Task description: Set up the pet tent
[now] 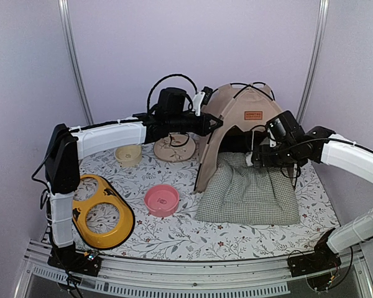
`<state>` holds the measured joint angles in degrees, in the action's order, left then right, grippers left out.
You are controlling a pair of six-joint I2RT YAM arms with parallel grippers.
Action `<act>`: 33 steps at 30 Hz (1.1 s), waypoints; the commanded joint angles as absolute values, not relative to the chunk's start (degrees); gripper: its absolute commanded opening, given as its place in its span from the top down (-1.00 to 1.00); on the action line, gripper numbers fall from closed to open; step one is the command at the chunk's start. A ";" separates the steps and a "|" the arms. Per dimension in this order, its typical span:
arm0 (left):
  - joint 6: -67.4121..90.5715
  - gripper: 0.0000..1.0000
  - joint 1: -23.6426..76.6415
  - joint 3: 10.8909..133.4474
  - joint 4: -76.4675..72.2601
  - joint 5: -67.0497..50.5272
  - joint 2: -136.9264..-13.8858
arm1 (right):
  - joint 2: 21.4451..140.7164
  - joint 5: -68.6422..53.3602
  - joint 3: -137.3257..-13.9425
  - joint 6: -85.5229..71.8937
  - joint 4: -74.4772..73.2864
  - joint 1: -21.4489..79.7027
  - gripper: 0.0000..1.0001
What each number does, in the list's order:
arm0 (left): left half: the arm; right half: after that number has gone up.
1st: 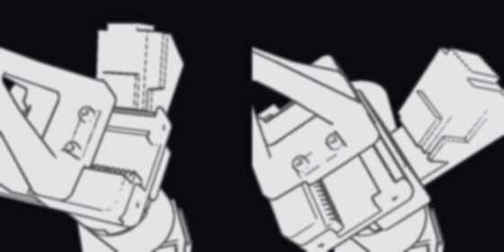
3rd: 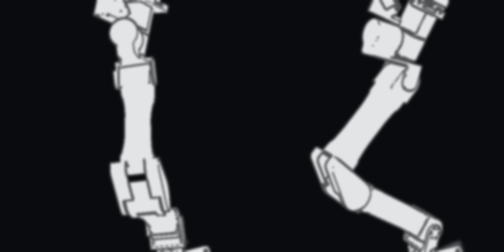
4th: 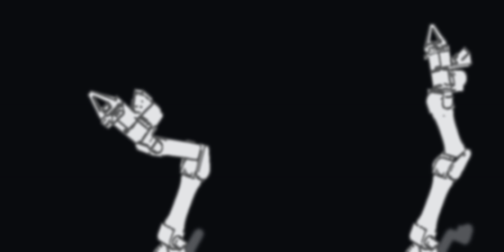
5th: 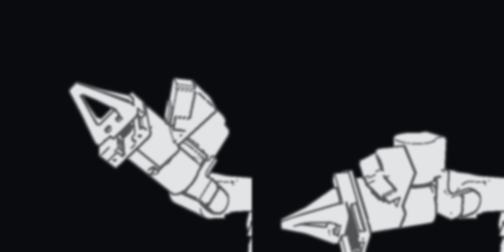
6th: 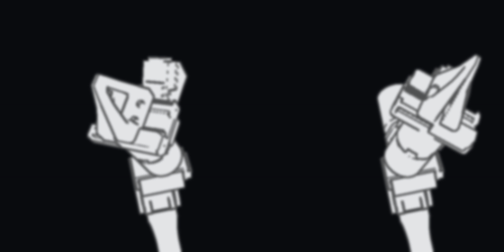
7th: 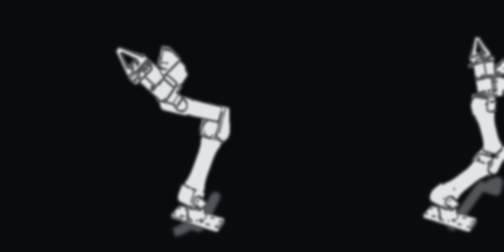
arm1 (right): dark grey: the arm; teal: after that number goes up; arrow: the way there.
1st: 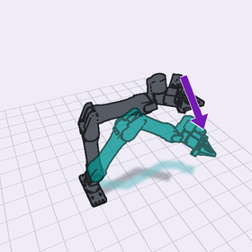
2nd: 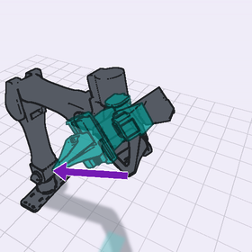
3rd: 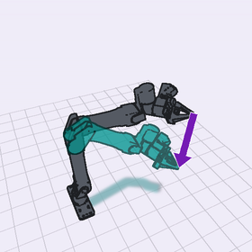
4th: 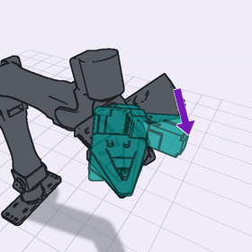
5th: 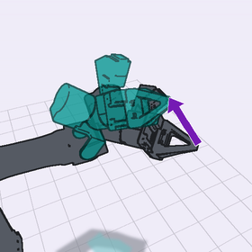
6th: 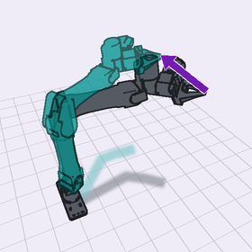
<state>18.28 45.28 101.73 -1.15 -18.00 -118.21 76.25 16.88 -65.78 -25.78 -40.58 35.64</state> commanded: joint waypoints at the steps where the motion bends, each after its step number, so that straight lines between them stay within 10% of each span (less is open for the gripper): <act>1: 20.33 1.00 45.49 102.74 2.45 -18.37 -119.86 | 78.35 14.03 -58.50 -26.91 -35.74 36.05 -0.87; 11: 19.04 1.00 45.65 102.21 2.89 -21.19 -119.81 | 89.44 7.85 -53.48 -28.36 -22.79 36.04 -0.67; 22: 16.33 1.00 46.13 102.33 4.91 -25.20 -120.22 | 91.44 11.54 -61.69 -26.05 -25.17 35.03 0.99; 33: 13.93 1.00 47.04 101.78 6.89 -29.99 -119.66 | 94.64 12.07 -68.91 -21.99 -23.10 24.65 1.00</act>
